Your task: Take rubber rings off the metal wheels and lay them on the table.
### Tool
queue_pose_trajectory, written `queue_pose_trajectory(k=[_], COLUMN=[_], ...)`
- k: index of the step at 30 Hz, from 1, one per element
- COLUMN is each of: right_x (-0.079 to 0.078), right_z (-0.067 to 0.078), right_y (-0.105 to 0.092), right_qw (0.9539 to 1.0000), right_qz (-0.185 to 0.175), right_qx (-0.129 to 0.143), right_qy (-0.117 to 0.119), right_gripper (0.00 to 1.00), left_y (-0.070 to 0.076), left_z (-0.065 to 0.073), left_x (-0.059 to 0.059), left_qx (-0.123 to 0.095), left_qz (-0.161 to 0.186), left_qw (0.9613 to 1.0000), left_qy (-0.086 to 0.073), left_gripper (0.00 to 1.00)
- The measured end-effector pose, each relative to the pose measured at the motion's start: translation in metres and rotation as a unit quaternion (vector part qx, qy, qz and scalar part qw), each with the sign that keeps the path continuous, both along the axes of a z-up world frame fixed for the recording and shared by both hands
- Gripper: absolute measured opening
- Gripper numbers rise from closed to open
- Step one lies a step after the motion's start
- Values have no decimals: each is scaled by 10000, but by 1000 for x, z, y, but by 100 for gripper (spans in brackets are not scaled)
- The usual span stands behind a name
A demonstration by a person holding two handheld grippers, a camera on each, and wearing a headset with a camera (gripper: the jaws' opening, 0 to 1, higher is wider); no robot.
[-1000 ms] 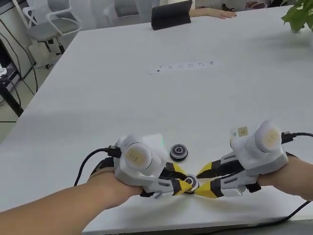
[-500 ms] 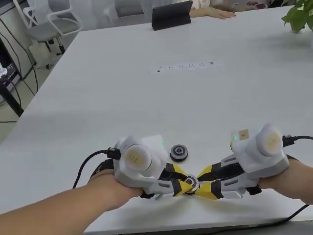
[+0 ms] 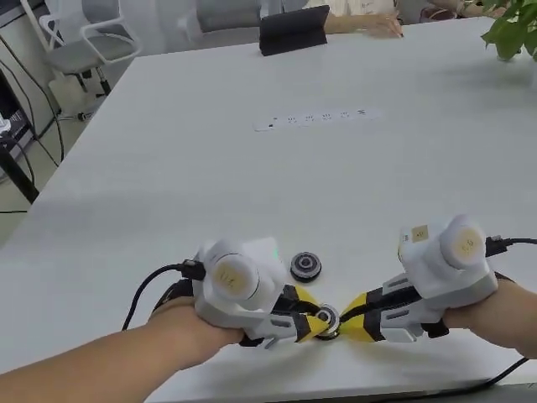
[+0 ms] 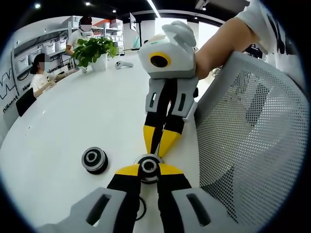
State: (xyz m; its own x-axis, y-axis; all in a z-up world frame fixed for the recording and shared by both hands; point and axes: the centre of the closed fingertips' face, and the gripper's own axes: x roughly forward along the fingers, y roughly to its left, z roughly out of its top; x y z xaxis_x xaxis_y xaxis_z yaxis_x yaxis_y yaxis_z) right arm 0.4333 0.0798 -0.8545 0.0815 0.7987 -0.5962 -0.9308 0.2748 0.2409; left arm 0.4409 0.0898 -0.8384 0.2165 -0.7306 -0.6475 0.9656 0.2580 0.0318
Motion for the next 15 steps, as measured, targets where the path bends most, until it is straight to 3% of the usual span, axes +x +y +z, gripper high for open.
queue_pose_trajectory(k=[4,5,7,11,15], right_x=[0,0,1,4,8], right_z=[0,1,0,6,14], right_y=[0,-1,-2,-5,-6], right_qw=[10000,9997,9964,9900,9829], right_qz=[-54,-179,-510,-822,-1064], right_qx=[6,50,283,598,919], right_qy=[48,187,618,973,1185], right_gripper=[0,0,0,0,0], left_y=[0,0,0,-1,-1], left_z=[0,0,0,-1,0], left_x=[0,0,0,0,0], left_qx=[0,-4,-15,-11,-33], left_qz=[5,8,36,82,86], left_qw=[10000,10000,10000,10000,10000], left_qy=[-7,-5,5,0,15], left_gripper=[7,7,7,7,7])
